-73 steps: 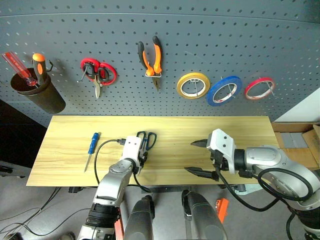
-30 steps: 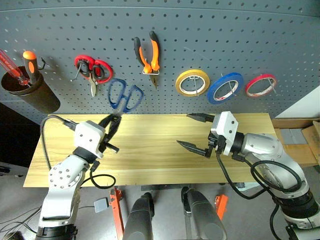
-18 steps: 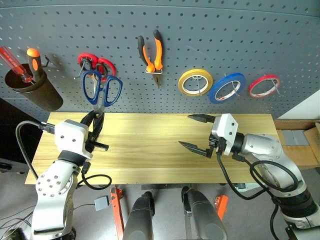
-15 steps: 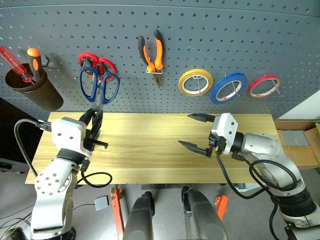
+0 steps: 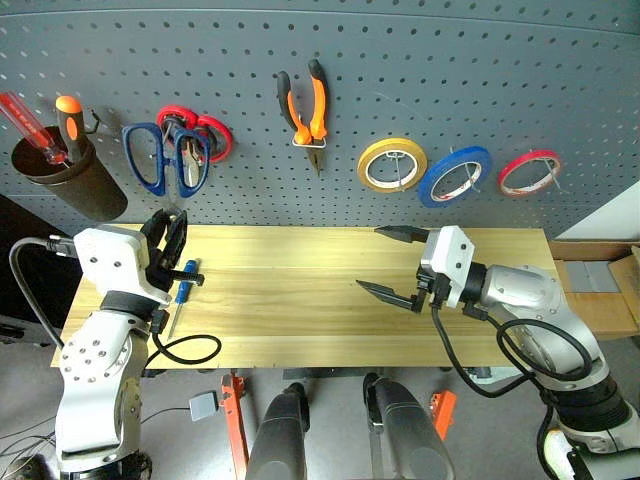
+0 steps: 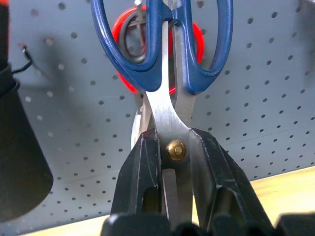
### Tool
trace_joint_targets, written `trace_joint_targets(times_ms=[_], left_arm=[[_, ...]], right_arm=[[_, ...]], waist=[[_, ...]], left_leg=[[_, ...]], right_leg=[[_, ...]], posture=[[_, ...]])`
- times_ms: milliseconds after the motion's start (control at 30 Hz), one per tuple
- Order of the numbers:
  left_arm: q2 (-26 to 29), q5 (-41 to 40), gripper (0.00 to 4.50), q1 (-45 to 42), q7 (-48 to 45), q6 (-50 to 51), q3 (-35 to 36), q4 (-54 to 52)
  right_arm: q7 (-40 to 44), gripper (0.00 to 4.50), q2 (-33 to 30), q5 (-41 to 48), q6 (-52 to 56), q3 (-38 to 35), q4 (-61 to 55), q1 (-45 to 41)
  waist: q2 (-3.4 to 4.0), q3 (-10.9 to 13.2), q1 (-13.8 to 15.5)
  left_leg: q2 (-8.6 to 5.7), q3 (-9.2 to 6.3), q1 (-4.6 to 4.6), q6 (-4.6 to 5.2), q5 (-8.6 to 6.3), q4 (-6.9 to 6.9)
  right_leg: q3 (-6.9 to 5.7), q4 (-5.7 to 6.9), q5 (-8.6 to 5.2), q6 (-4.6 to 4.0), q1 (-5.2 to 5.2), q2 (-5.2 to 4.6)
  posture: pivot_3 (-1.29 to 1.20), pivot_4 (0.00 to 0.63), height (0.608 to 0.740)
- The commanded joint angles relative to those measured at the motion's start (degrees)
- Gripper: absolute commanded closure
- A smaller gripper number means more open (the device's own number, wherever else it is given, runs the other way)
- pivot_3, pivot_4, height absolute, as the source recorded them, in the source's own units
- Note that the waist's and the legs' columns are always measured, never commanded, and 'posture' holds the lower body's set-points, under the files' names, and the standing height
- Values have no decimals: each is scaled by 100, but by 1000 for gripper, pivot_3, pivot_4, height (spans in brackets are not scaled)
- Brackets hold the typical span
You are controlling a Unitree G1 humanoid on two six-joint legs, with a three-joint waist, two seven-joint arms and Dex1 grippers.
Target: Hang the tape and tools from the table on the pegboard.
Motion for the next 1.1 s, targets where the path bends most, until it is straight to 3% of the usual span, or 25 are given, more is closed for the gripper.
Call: trace_joint_targets(times_ms=[33, 533, 733, 933, 1100], left_arm=[[12, -139, 3978, -65, -48, -45, 61, -74], [-29, -196, 4012, -717, -189, -87, -88, 1327], [-24, -361, 2072, -300, -207, 136, 139, 1342], [471, 450, 13, 171, 66, 515, -13, 1898], [818, 839, 13, 230, 202, 1444, -219, 2365]], right_arm=[[7, 0, 56, 38, -98, -61, -94, -71], [-15, 0, 88, -41, -61, -24, -142, -83], [-27, 0, 23, -50, 37, -27, -243, 35], [-292, 0, 98, 330, 1301, -126, -348, -150], [-342, 0, 317, 1239, 2303, -345, -725, -492]], waist=[[0, 0, 0], [-1, -1, -26], [-1, -1, -51], [-1, -1, -33], [-1, -1, -35]], left_leg=[[0, -1, 0, 0, 0, 0], [-1, 2, 4, 0, 0, 6], [3, 4, 6, 0, 0, 5], [3, -3, 7, -1, 1, 11], [3, 3, 8, 0, 1, 17]], right_leg=[[0, 1, 0, 0, 0, 0], [-4, 9, 13, -18, 2, 2], [-5, 12, 15, -21, 1, 2], [-3, 16, 18, -26, 2, 2], [-5, 22, 20, -27, 0, 2]], posture=[[-67, 341, 740], [-95, 337, 740], [-99, 339, 740], [-89, 345, 740], [-86, 348, 740]])
